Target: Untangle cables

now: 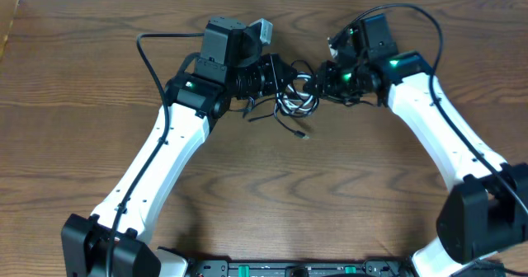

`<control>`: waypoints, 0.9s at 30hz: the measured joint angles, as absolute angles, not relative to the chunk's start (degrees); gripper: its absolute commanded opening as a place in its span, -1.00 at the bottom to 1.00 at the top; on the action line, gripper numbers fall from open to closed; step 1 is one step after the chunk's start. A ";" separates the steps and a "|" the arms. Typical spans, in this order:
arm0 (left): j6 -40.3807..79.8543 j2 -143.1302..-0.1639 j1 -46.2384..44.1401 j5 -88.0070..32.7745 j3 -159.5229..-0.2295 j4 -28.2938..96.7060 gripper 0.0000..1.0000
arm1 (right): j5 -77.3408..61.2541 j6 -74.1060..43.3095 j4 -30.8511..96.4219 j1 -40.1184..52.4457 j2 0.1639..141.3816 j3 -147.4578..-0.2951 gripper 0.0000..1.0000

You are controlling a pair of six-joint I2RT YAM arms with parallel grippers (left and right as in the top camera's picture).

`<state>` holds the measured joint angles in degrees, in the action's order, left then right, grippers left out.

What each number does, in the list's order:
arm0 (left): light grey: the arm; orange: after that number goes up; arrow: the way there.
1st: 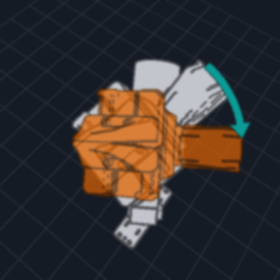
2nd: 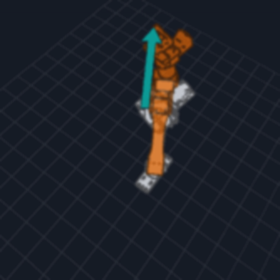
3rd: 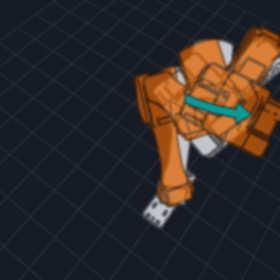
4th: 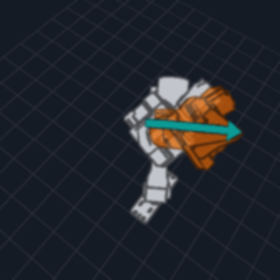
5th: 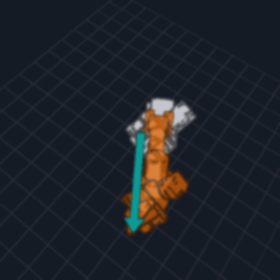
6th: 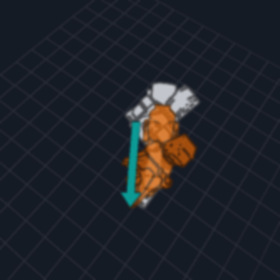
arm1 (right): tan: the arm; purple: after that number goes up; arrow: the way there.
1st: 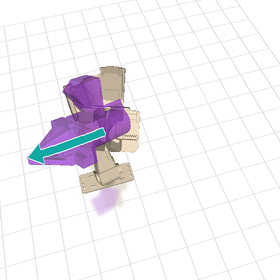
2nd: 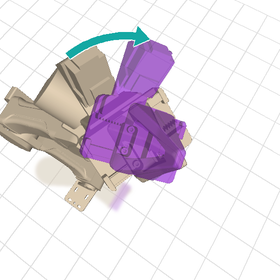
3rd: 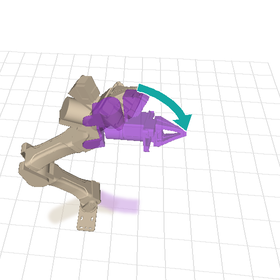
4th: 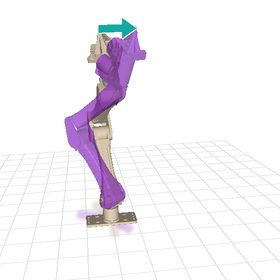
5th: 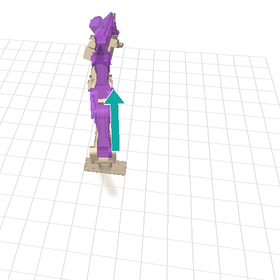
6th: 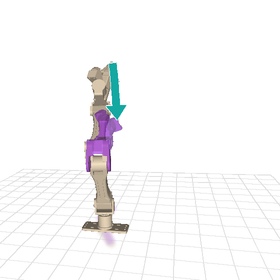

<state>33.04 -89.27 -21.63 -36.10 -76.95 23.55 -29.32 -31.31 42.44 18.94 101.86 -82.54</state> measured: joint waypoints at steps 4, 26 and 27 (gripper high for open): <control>33.01 -89.82 -22.13 -36.32 -76.44 23.79 -0.85 | -24.32 -32.08 45.67 19.35 102.74 -82.67 -0.98; 21.45 -90.13 -20.27 -36.75 -76.20 29.87 -0.84 | -3.90 -29.54 55.99 17.08 104.14 -82.72 -0.97; 18.48 -90.13 -21.34 -36.75 -76.20 31.48 -0.83 | -4.86 -29.54 56.03 17.04 104.14 -82.70 -0.97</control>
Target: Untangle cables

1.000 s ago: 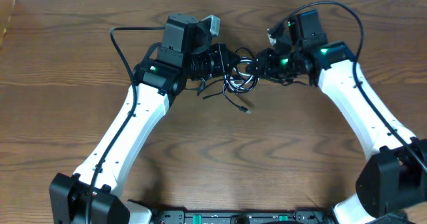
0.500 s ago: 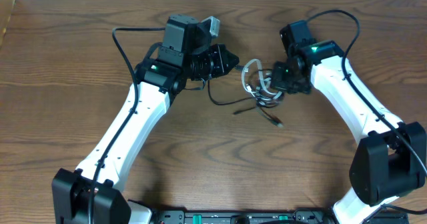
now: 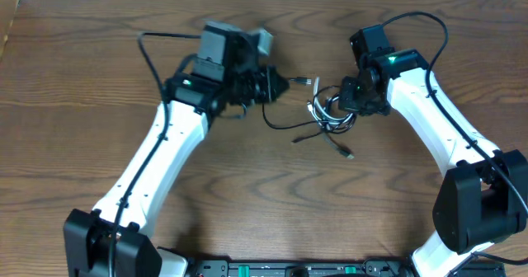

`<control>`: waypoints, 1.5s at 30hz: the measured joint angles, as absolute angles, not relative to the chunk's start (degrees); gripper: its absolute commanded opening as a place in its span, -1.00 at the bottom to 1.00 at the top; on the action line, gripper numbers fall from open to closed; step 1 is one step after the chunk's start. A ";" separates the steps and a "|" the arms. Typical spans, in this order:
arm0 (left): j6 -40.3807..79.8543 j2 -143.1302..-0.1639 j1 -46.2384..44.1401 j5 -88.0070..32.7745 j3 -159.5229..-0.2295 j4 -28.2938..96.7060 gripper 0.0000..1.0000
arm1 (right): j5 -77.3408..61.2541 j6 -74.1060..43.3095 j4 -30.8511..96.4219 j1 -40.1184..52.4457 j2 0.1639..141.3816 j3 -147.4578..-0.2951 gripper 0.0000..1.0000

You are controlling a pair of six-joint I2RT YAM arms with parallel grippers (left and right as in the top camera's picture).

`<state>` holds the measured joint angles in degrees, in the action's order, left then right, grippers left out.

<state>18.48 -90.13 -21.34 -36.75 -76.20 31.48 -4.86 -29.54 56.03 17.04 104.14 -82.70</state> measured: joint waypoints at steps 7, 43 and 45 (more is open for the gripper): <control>2.87 -90.13 -26.59 -36.77 -76.20 36.91 -0.79 | -18.79 -33.01 61.39 14.83 104.14 -82.70 -0.97; -20.10 -97.89 -39.22 -36.47 -76.20 24.21 -0.02 | -40.51 -40.80 66.17 1.69 104.20 -82.70 -0.98; -20.38 -98.43 -39.22 -36.47 -76.20 23.79 -0.06 | -40.47 -40.45 66.11 1.67 104.25 -82.70 -0.98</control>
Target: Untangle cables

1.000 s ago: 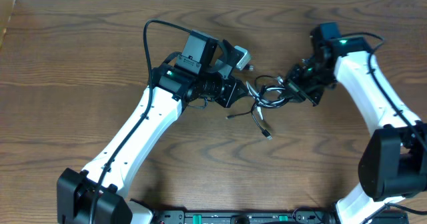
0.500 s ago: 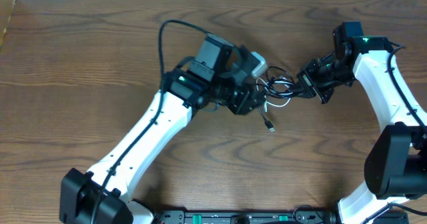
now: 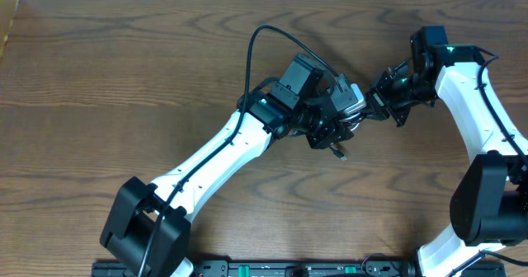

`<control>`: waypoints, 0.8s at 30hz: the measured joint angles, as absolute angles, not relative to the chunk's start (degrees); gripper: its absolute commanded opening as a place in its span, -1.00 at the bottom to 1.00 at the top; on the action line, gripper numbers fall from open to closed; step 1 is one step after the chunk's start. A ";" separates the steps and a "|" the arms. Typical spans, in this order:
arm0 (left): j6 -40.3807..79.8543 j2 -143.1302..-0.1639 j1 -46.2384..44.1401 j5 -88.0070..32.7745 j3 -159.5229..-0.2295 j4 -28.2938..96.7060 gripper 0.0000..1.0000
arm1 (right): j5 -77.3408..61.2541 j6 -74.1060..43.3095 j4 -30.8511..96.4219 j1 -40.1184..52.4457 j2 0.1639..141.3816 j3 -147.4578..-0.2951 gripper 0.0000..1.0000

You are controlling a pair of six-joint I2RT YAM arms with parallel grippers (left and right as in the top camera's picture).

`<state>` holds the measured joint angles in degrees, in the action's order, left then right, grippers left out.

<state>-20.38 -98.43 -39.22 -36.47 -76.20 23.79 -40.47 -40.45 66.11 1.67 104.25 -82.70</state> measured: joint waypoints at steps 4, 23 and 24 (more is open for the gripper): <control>-20.84 -98.50 -39.22 -36.16 -76.20 23.64 -0.41 | -40.60 -40.03 65.71 1.69 104.25 -82.70 -0.97; -2.37 -98.50 -33.71 -38.52 -76.20 16.62 -0.85 | -38.44 -39.90 63.86 2.42 104.25 -82.72 -0.98; -0.36 -98.50 -33.04 -38.74 -76.20 16.62 -0.85 | -37.69 -39.90 63.94 2.57 104.25 -82.72 -0.98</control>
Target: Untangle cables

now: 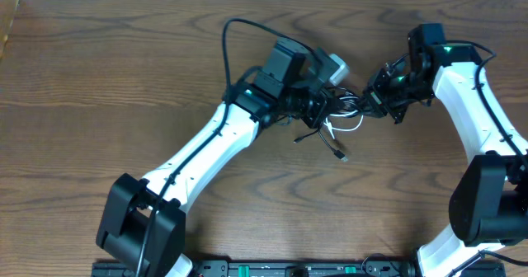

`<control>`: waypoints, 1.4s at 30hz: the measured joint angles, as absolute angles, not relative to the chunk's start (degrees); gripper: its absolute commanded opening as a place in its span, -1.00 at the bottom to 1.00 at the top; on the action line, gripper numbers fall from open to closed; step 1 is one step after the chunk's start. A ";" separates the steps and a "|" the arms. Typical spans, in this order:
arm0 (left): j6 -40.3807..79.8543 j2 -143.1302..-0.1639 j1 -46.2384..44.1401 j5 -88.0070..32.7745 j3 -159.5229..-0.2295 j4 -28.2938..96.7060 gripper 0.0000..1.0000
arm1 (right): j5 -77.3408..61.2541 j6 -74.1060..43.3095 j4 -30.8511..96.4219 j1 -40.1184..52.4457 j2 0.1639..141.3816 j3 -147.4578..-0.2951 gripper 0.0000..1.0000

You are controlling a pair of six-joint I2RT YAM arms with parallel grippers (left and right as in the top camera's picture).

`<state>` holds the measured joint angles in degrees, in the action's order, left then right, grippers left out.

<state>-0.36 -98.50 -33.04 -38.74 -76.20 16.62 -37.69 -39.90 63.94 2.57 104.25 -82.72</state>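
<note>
A tangle of black and white cables (345, 119) lies on the wooden table right of centre. Strands of it run tight between my two grippers. My left gripper (328, 110) sits at the tangle's left edge and appears shut on strands of it. At the tangle's right edge, my right gripper (372, 102) is shut on other strands. A loose black end with a small connector (339, 154) trails toward the front. Another black loop (307, 137) hangs out under the left wrist.
The left arm's own black cable (233, 38) arches above its wrist. The left arm's white link (202, 149) crosses the table diagonally from the front left. The right arm's link (474, 104) runs along the right side. The table's far edge is close behind both wrists.
My left gripper has moved a little left and toward the back, off the top of the tangle. White and black loops that it covered now show, drawn out between the two grippers. The right gripper has hardly moved.
Both grippers first held the tangle at the back centre. Then the right gripper had it further right, with the left back at the left holding one black strand. The left arm later reached across to the tangle at the right. Now the strands are stretched between both grippers.
</note>
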 measured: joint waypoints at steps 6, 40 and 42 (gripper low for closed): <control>8.34 -98.45 -25.58 -37.89 -76.20 16.69 -0.86 | -24.62 -37.47 65.54 2.37 104.25 -82.65 -0.97; -6.07 -103.90 -39.03 -43.62 -76.20 21.74 -0.10 | -25.96 -22.94 63.77 4.21 104.25 -82.65 -0.98; -6.07 -104.49 -39.24 -43.64 -76.20 21.41 -0.10 | -25.93 -22.94 63.72 4.21 104.25 -82.65 -0.97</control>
<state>-6.07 -104.49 -39.24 -43.64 -76.20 21.41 -25.93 -22.94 63.72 4.21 104.25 -82.65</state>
